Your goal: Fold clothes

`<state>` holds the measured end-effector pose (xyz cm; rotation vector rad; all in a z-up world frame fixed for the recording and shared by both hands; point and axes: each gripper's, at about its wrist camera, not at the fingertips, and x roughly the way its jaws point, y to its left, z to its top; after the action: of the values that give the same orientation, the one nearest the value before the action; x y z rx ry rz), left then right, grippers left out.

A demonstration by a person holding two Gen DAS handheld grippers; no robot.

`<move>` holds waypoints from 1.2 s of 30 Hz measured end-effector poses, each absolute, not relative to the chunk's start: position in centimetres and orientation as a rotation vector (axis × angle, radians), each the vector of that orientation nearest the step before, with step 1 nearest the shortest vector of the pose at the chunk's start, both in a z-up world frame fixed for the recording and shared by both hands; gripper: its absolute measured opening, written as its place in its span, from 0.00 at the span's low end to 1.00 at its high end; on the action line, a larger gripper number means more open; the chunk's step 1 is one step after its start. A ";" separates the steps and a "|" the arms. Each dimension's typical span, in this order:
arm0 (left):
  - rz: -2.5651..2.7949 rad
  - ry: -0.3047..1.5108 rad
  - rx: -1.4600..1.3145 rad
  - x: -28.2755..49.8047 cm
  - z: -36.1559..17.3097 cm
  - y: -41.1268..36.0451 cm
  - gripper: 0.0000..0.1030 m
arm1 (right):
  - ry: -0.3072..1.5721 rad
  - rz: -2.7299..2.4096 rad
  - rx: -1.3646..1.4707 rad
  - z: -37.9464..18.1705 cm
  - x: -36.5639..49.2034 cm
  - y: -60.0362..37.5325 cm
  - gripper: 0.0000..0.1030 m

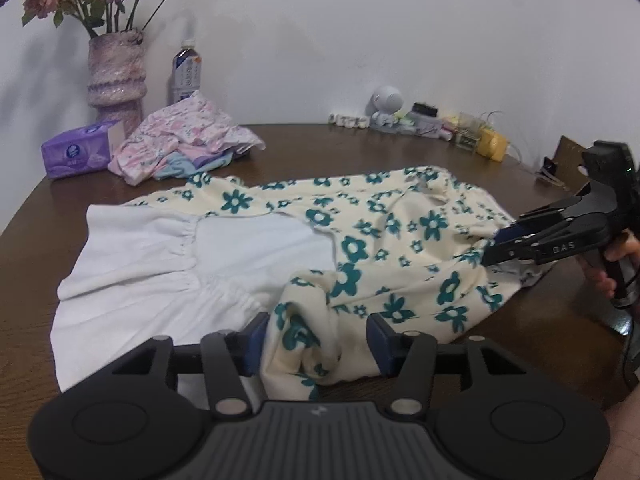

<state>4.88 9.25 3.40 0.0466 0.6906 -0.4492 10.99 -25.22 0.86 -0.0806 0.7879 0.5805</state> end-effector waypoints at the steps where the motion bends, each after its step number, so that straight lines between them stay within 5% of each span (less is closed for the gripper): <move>1: -0.453 0.704 0.048 5.0 3.2 9.3 0.18 | 0.805 0.592 -0.079 0.8 11.0 -25.1 0.21; 4: -0.492 0.707 0.039 4.3 3.5 10.2 0.15 | 0.838 0.622 -0.056 1.5 9.9 -25.7 0.06; 12: -0.530 0.764 0.081 2.4 3.4 11.6 0.15 | 0.944 0.706 -0.033 2.7 6.5 -27.1 0.05; 15: -0.514 0.737 0.089 2.0 3.8 11.4 0.37 | 0.892 0.693 -0.053 3.0 6.1 -26.9 0.14; 16: -0.509 0.727 0.095 1.9 3.9 11.2 0.49 | 0.866 0.694 -0.064 3.2 6.0 -26.6 0.32; 18: -0.504 0.732 0.107 1.8 3.7 10.7 0.51 | 0.840 0.699 -0.088 3.1 5.9 -26.0 0.45; 20: -0.499 0.744 0.116 1.9 3.2 10.4 0.49 | 0.858 0.701 -0.107 2.4 6.1 -25.2 0.45; 21: -0.495 0.752 0.118 2.0 2.9 10.3 0.44 | 0.876 0.693 -0.111 2.0 6.3 -24.9 0.40; 22: -0.502 0.761 0.117 2.1 2.7 10.3 0.23 | 0.891 0.689 -0.105 1.6 6.4 -24.9 0.27; 24: -0.528 0.764 0.115 2.1 2.7 10.7 0.16 | 0.912 0.696 -0.042 1.7 6.9 -25.4 0.03; 28: -0.560 0.752 0.145 1.4 3.6 11.3 0.16 | 0.948 0.771 0.111 3.2 7.2 -27.6 0.02; 34: -0.537 0.782 0.181 1.4 3.0 11.2 0.36 | 1.030 0.769 0.035 1.7 7.5 -26.8 0.09; 36: -0.538 0.782 0.196 1.0 3.0 11.4 0.35 | 1.018 0.760 0.031 1.7 7.3 -26.8 0.08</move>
<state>1.00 11.42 2.98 0.1963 0.7825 -0.5382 7.34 -26.84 1.71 0.0312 1.0184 0.7600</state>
